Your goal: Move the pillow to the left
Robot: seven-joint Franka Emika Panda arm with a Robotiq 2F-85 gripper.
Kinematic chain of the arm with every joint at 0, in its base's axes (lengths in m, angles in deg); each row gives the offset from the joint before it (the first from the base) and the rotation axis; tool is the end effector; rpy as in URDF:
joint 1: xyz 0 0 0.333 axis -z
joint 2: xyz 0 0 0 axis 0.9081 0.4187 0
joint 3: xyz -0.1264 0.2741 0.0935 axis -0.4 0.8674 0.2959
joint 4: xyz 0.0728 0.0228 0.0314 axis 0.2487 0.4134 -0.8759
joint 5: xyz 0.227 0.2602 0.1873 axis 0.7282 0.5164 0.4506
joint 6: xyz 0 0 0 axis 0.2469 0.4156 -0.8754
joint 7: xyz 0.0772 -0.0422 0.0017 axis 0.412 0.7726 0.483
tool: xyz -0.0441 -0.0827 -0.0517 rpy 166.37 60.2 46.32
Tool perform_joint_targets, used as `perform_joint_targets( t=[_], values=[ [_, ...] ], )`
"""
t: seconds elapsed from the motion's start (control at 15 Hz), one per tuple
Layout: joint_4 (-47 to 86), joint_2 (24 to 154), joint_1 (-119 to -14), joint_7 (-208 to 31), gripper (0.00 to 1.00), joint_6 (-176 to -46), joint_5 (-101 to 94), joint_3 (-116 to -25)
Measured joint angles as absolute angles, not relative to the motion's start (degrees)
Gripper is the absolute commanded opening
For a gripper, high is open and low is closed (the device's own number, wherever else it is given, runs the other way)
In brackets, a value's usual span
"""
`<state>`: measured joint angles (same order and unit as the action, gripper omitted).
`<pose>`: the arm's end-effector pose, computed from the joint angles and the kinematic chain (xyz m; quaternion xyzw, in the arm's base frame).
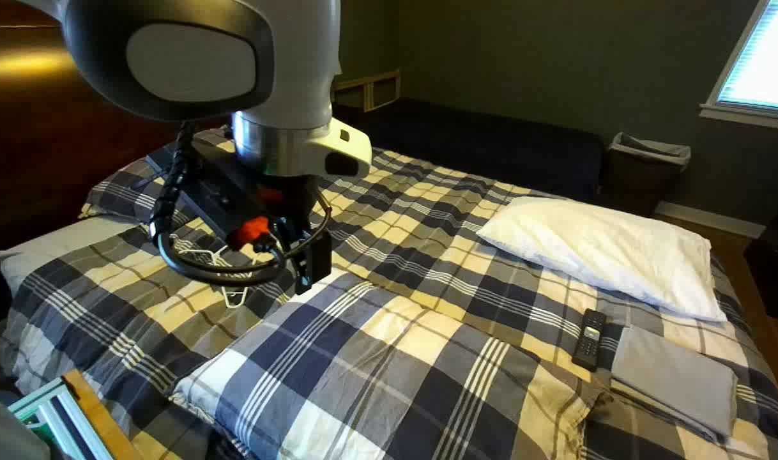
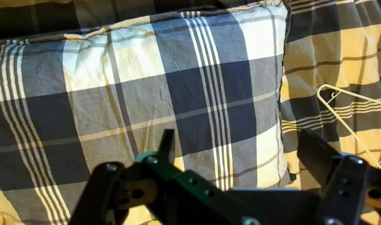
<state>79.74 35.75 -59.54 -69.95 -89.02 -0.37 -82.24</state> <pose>0.3185 -0.1218 0.4224 -0.9954 0.0375 0.0139 0.0876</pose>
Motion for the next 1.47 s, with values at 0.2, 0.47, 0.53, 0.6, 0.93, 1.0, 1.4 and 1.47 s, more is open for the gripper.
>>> perform_joint_targets(
  t=[0.2, 0.47, 0.53, 0.6, 0.93, 1.0, 1.4, 1.47],
  values=[
    [79.7, 35.8, -59.5, -70.0, 1.00, -89.0, -0.4, -82.2],
    [79.7, 35.7, -59.5, -70.0, 1.00, -89.0, -0.4, -82.2],
    [79.7, 35.7, -59.5, -70.0, 1.00, -89.0, -0.4, -82.2],
    [79.7, 35.8, -59.5, -70.0, 1.00, -89.0, -0.4, -82.2],
    [80.6, 36.7, -53.1, -75.8, 1.00, -96.0, -7.5, -80.5],
    [81.3, 37.0, -50.9, -77.2, 1.00, -98.0, -9.2, -80.5],
    [86.1, 41.7, -39.9, -86.8, 1.00, -109.2, -13.1, -81.5],
    [86.0, 43.3, -38.8, -88.6, 1.00, -110.6, -13.1, -81.6]
  ],
)
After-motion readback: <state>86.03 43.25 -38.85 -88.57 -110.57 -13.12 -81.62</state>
